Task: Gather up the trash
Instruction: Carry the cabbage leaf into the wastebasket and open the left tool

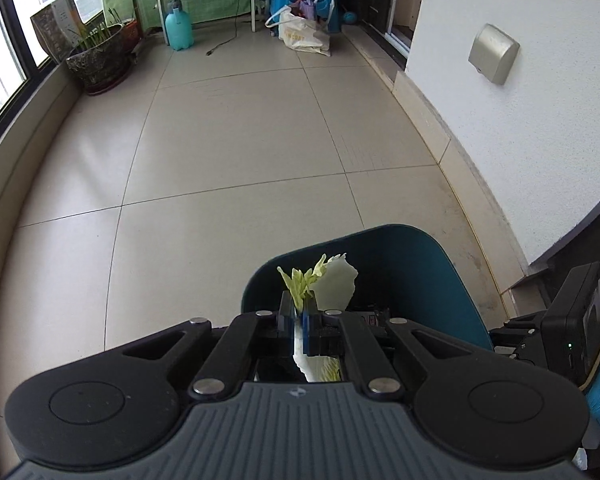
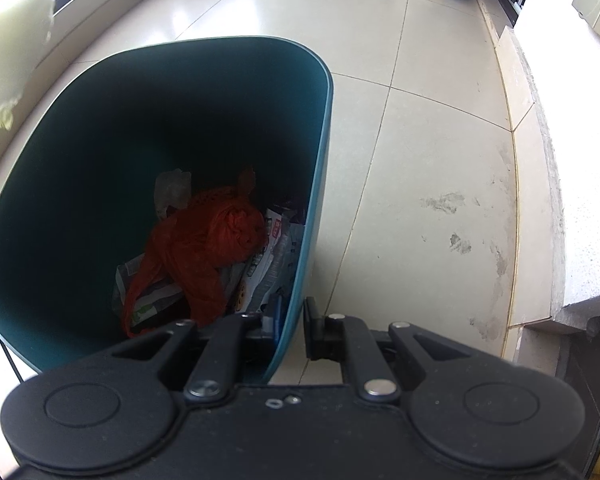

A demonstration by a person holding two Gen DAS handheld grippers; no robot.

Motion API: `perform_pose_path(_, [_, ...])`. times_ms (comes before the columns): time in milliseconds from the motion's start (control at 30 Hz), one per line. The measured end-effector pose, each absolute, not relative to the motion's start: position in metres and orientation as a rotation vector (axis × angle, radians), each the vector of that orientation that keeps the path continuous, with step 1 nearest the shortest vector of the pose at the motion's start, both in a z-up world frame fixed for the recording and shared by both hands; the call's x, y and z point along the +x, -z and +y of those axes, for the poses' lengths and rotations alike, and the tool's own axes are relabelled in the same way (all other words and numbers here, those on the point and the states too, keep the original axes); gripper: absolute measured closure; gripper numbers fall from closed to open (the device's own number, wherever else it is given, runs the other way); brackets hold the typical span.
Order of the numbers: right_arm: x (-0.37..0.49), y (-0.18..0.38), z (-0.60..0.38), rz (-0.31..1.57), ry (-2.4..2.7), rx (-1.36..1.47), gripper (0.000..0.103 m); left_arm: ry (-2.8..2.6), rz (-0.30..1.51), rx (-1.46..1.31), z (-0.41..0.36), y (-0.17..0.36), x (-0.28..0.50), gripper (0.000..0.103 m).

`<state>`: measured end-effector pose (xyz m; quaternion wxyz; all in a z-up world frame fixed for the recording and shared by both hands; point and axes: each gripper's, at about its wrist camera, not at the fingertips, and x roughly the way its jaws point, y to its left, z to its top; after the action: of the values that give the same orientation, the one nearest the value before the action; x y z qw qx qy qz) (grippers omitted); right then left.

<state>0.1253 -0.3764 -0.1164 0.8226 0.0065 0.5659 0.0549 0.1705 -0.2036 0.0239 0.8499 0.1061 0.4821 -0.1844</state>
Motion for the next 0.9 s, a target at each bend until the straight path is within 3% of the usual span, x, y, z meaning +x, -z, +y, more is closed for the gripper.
perform_pose_path(233, [0.122,0.115,-0.378,1.197,-0.125,0.009,0.093,0.391,1.138,0.295,-0.249,0.038,0.179,0.100])
perform_pose_path(533, [0.119,0.115,-0.381,1.191,-0.141,0.024,0.092,0.351,1.250,0.326,-0.255,0.105,0.197,0.100])
perform_pose_path(700, [0.117,0.114,-0.383,1.194,-0.144,0.043,0.091,0.361,1.265,0.313,-0.250,0.110,0.197,0.100])
perform_pose_path(900, [0.110,0.092,-0.388,1.177,-0.144,0.074,0.088,0.411,1.201,0.283,-0.233,0.081,0.179,0.100])
